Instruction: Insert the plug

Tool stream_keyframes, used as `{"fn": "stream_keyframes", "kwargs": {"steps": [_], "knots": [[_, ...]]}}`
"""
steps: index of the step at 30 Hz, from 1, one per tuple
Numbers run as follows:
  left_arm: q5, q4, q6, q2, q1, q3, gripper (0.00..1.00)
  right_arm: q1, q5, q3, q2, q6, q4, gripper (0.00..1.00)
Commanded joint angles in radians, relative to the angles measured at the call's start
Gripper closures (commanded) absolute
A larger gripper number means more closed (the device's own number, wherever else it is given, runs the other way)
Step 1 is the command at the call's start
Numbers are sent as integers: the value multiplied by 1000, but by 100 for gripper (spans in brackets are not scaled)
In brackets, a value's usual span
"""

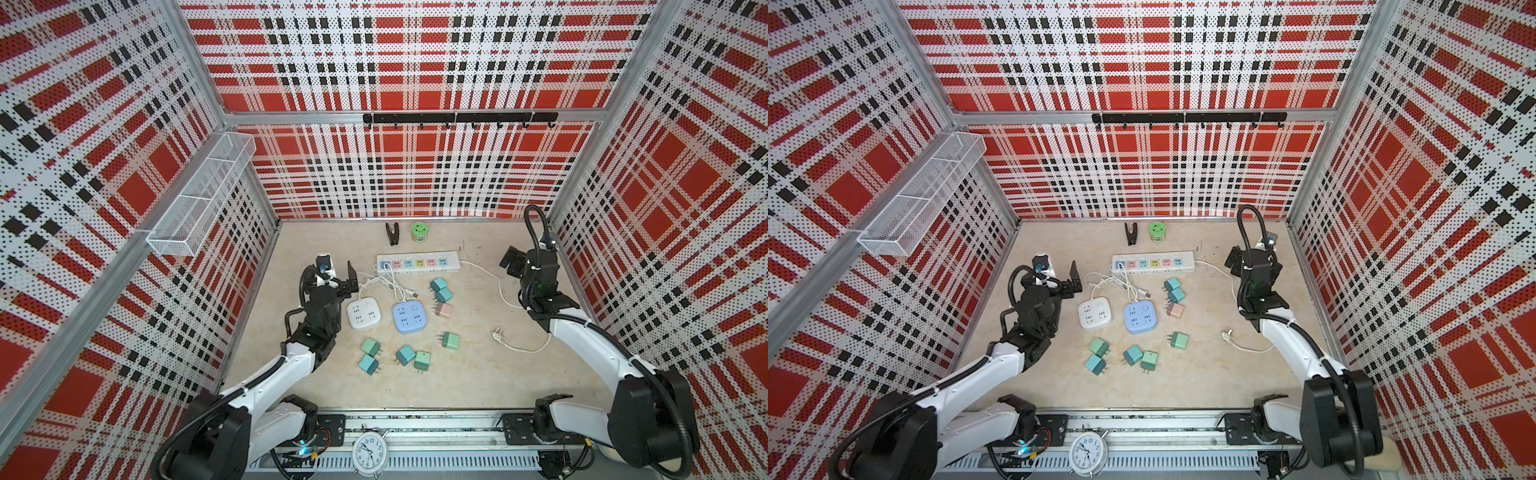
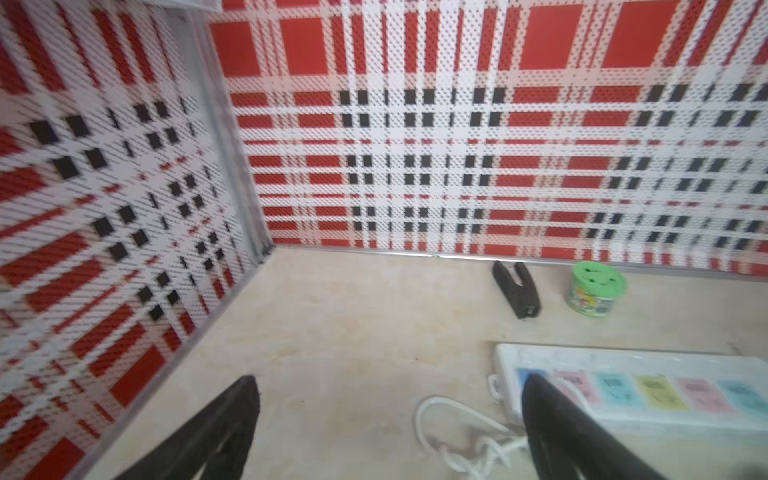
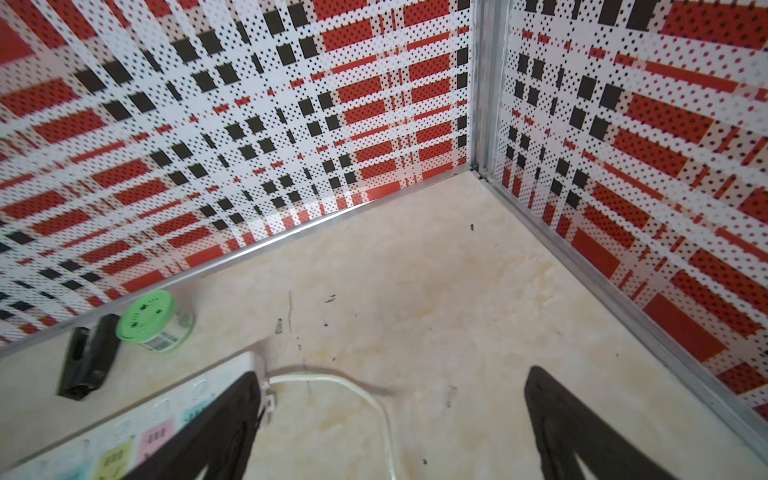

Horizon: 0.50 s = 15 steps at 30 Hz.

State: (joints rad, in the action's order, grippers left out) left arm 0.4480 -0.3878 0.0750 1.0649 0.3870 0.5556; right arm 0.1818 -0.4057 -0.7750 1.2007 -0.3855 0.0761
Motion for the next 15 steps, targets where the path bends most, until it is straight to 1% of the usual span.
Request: {"fn": "stream_keyframes", "kwargs": {"steps": [1, 3, 4, 5, 6, 7, 9, 10, 11, 13, 14, 15], "knots": [[-218, 464, 156, -60, -8, 174, 1, -4, 170, 36, -114, -84, -43, 0], [-219, 557, 245, -85, -16, 224, 1, -4, 217, 57, -165, -102, -21, 0], [-240, 582, 290, -99, -34, 235, 1, -5, 216, 52, -173, -118, -29, 0], [-281, 601, 315, -118, -55, 239, 1, -5, 251, 40, -173, -140, -52, 0], [-321, 582, 336, -138, -74, 224, 1, -5, 275, 21, -164, -160, -86, 0], [-312, 573, 372, -154, -77, 204, 1, -5, 306, -3, -149, -177, -125, 0], [-262, 588, 484, -168, -151, 171, 1, -4, 392, -39, -115, -187, -189, 0], [-298, 607, 520, -160, -198, 163, 1, -4, 427, -39, -104, -189, -192, 0], [-362, 612, 553, -144, -253, 154, 1, -2, 463, -26, -94, -186, -174, 0], [-529, 614, 590, -81, -374, 148, 1, 2, 525, -18, -66, -176, -155, 6], [-613, 620, 568, -37, -418, 159, 1, 5, 535, -27, -46, -172, -175, 8], [-651, 657, 527, 21, -437, 192, 1, 9, 541, -39, -22, -166, -196, 10]]}}
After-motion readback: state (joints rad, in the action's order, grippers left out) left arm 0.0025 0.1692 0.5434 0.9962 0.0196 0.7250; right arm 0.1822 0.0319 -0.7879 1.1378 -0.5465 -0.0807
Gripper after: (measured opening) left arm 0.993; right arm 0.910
